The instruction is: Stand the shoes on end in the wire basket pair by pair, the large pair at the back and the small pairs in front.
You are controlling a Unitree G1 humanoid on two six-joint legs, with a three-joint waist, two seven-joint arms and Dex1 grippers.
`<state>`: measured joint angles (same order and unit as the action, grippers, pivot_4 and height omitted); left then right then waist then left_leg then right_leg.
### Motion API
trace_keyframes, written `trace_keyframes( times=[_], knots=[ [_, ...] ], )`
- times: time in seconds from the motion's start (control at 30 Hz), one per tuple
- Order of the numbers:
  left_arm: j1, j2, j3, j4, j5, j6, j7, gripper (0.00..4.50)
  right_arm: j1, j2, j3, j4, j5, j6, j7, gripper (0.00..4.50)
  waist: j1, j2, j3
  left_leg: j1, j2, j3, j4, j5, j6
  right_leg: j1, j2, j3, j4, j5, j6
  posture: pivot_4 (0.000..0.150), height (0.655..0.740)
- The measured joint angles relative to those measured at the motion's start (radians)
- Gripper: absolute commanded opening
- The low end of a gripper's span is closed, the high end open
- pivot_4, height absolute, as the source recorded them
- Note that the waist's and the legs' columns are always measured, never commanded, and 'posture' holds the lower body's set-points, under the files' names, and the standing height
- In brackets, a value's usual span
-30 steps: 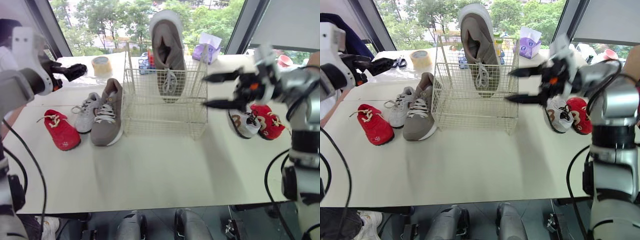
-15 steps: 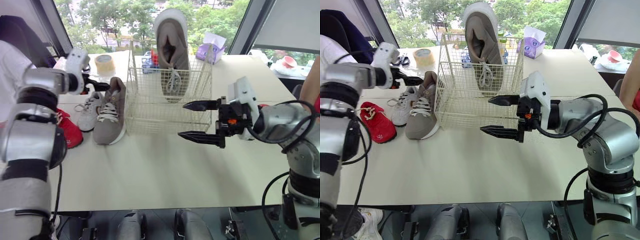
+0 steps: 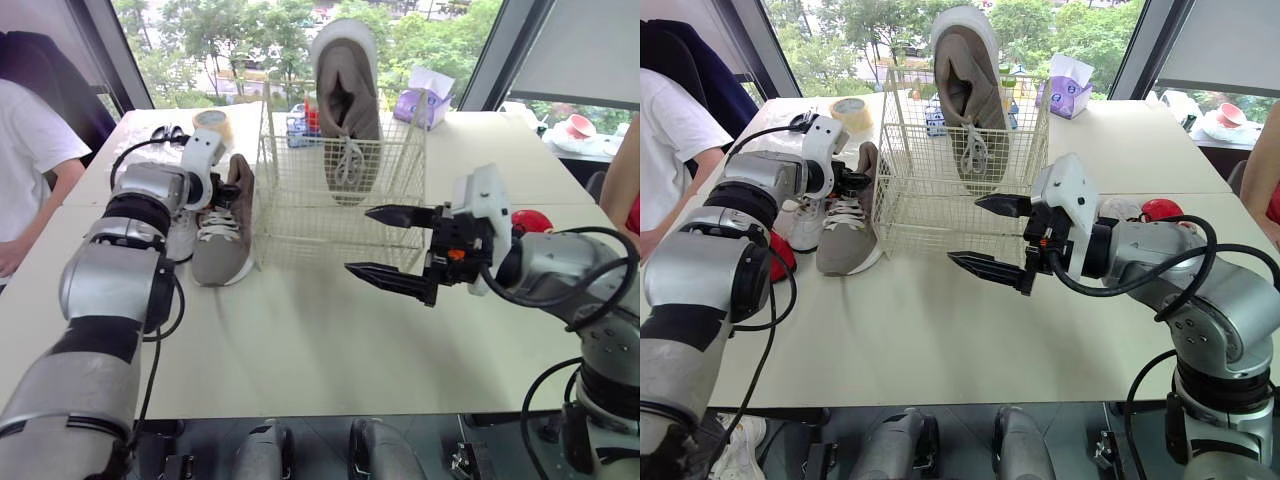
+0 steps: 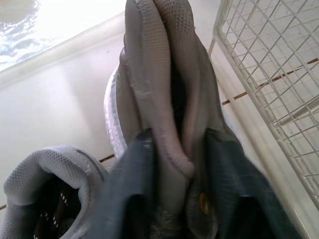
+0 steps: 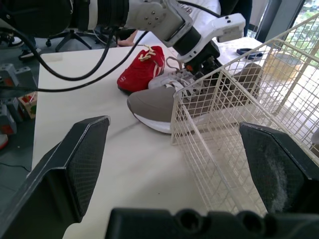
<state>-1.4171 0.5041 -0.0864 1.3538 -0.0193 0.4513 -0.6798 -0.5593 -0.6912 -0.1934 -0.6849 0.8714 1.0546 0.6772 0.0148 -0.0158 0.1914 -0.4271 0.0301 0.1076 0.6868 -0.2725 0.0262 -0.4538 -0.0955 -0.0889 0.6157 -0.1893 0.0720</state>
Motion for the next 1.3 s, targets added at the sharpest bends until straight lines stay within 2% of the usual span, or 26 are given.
trace_keyframes(
  times=[0.03,0.2,0.33,0.47,0.53,0.6,0.7,0.83,1.1,1.3],
  knots=[
    [0.000,0.000,0.010,0.001,0.002,0.003,0.001,0.26,0.001,-0.006,-0.002,0.000,0.007,0.000,-0.005,4.50,0.000,0.000,0.000,0.000,0.000,0.000,0.000,0.000,0.000,0.000,0.000,0.000,0.000,0.000,0.000,0.150,0.7400],
    [-0.021,0.034,0.147,0.020,-0.046,0.058,0.070,0.23,0.002,-0.059,-0.010,0.006,0.019,-0.015,-0.011,4.50,-0.003,-0.003,0.002,-0.002,0.000,0.000,0.000,0.000,0.001,-0.002,0.000,0.000,0.000,0.000,0.000,0.150,0.7400],
    [-0.146,0.103,0.238,0.005,-0.085,0.083,0.114,0.23,0.001,-0.088,-0.014,0.038,0.019,-0.033,-0.005,4.50,-0.003,-0.009,0.005,-0.007,0.000,0.000,0.001,0.000,0.000,-0.007,0.001,-0.001,0.001,0.000,0.000,0.150,0.7400],
    [-0.273,0.182,0.259,-0.146,-0.094,0.041,0.105,0.23,-0.055,-0.099,-0.015,0.098,0.030,-0.043,0.004,4.50,-0.007,-0.009,0.005,-0.008,0.000,0.002,0.001,0.002,-0.003,-0.007,0.000,-0.001,0.000,0.000,0.001,0.150,0.7400],
    [-0.288,0.189,0.286,-0.247,-0.109,-0.055,0.117,0.23,-0.109,-0.092,-0.033,0.140,0.074,-0.049,0.004,4.50,-0.006,-0.009,0.005,-0.007,0.001,0.002,0.001,0.002,-0.003,-0.007,-0.001,-0.001,-0.001,0.000,0.001,0.150,0.7400],
    [-0.268,0.155,0.334,-0.340,-0.150,-0.168,0.118,0.23,-0.162,-0.067,-0.074,0.178,0.134,-0.053,-0.014,4.50,0.000,-0.009,0.005,-0.008,0.001,0.002,0.001,0.002,-0.004,-0.006,-0.001,-0.001,0.000,0.000,0.001,0.150,0.7400],
    [-0.205,0.047,0.393,-0.511,-0.225,-0.348,0.122,0.23,-0.224,-0.054,-0.116,0.220,0.209,-0.059,-0.047,4.50,0.014,-0.009,0.005,-0.009,0.001,0.002,0.008,0.001,-0.002,-0.003,-0.001,-0.003,-0.001,0.000,0.001,0.150,0.7400],
    [-0.125,-0.086,0.369,-0.615,-0.217,-0.556,0.178,0.23,-0.227,-0.054,-0.120,0.228,0.247,-0.059,-0.071,4.50,0.022,-0.009,0.005,-0.009,0.000,0.003,0.013,-0.001,0.002,-0.002,-0.001,-0.001,0.000,0.003,0.004,0.150,0.7400],
    [-0.104,-0.193,0.274,-0.410,-0.056,-0.896,0.372,0.23,-0.218,-0.072,-0.120,0.227,0.255,-0.073,-0.106,4.50,0.023,-0.009,0.005,-0.009,-0.001,0.004,0.013,-0.002,0.004,-0.002,-0.001,-0.001,-0.001,0.004,0.004,0.150,0.7400],
    [-0.104,-0.224,0.227,-0.251,0.031,-1.022,0.495,0.23,-0.202,-0.076,-0.129,0.214,0.280,-0.080,-0.143,4.50,0.022,-0.009,0.005,-0.010,0.000,0.004,0.013,-0.003,0.005,-0.004,-0.001,-0.001,-0.001,0.005,0.005,0.150,0.7400]
  ],
)
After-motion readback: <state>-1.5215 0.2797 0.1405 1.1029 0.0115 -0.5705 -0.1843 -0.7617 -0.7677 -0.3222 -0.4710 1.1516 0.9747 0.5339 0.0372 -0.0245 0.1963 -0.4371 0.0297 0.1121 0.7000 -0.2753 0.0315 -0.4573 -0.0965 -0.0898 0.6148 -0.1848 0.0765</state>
